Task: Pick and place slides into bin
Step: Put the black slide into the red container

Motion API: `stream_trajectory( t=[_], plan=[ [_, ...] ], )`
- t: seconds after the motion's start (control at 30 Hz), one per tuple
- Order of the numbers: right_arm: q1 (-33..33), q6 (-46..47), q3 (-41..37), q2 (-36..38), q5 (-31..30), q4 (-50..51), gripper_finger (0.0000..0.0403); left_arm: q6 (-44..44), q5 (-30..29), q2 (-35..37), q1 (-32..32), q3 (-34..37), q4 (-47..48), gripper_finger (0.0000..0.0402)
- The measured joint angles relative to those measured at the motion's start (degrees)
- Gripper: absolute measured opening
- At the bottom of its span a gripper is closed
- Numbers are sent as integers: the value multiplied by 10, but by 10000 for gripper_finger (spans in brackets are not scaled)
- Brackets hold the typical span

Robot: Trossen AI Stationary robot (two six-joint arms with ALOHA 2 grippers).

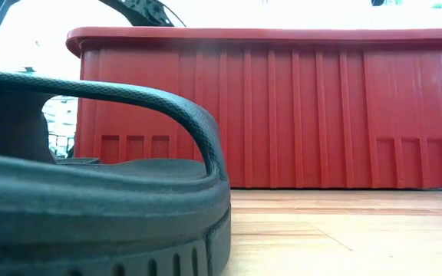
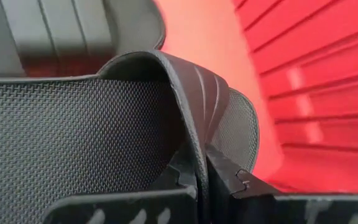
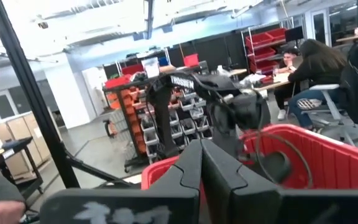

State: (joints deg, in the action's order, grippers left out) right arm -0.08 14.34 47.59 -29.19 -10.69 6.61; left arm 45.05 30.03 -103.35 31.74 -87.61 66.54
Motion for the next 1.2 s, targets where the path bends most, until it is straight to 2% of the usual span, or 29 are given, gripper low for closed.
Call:
stream_trajectory(
  t=[0.17, 0.33, 0.5, 0.7, 0.9, 1.2],
  plan=[
    [0, 0, 0, -1, 0, -23, 0, 24, -3, -33, 2, 0, -2, 1],
    [0, 8, 0, -1, -15, -25, 0, 19, 56, -66, 11, 0, -7, 1],
    [0, 28, 0, -5, -15, -25, 0, 9, 86, -93, 19, 0, -13, 1],
    [0, 60, 0, -10, -15, -25, 0, 6, 86, -116, 30, 0, -46, 1],
    [0, 75, 0, -17, -15, -25, 0, -48, 80, -125, 48, 0, -128, 1],
    [0, 72, 0, -17, -15, -49, 0, -38, 89, -125, 57, 0, -126, 1]
  ],
)
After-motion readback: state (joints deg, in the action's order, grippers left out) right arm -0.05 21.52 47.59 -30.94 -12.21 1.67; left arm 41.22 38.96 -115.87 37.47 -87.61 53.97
